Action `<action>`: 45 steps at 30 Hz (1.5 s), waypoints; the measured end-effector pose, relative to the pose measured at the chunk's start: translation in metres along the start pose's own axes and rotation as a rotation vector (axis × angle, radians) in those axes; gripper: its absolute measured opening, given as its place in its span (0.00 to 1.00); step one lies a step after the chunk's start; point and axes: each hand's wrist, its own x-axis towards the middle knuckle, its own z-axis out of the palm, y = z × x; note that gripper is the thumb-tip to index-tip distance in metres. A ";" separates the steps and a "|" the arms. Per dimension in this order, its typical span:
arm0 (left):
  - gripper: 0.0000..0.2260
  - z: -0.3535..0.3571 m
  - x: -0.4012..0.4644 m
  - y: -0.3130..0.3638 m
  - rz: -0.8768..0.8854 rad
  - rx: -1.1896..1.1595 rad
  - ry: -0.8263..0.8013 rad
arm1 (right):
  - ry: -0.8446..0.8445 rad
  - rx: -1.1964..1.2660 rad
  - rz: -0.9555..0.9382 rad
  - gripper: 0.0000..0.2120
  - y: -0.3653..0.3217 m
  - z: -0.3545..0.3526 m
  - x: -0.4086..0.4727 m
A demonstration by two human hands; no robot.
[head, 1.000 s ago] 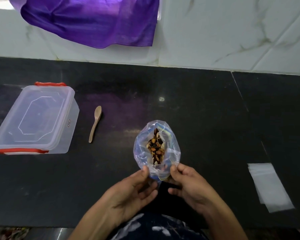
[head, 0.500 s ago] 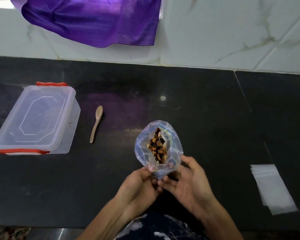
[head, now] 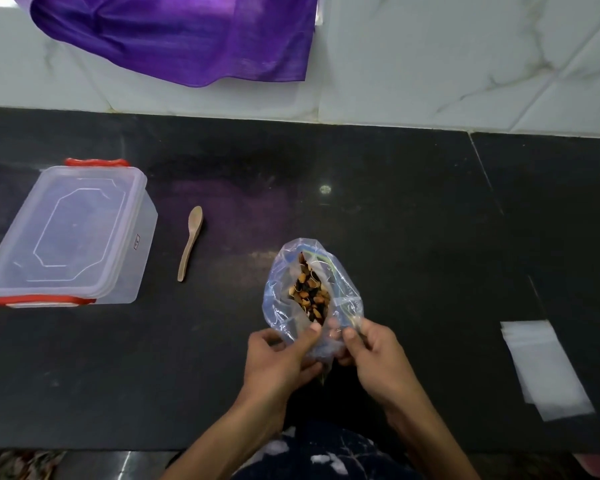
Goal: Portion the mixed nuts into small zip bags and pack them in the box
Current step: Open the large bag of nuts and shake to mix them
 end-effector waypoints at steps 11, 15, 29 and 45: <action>0.20 0.006 0.007 0.004 0.161 0.302 -0.031 | 0.292 -0.410 -0.196 0.13 -0.014 0.008 0.001; 0.28 0.001 0.010 0.015 0.291 0.883 0.075 | 0.271 -0.542 -0.272 0.12 -0.008 0.005 0.013; 0.14 0.006 0.030 0.035 -0.064 -0.139 -0.210 | -0.062 0.232 0.184 0.17 0.012 0.000 0.039; 0.12 0.014 0.075 0.071 0.851 1.171 -0.054 | 0.274 -0.678 -0.381 0.13 -0.026 0.007 0.075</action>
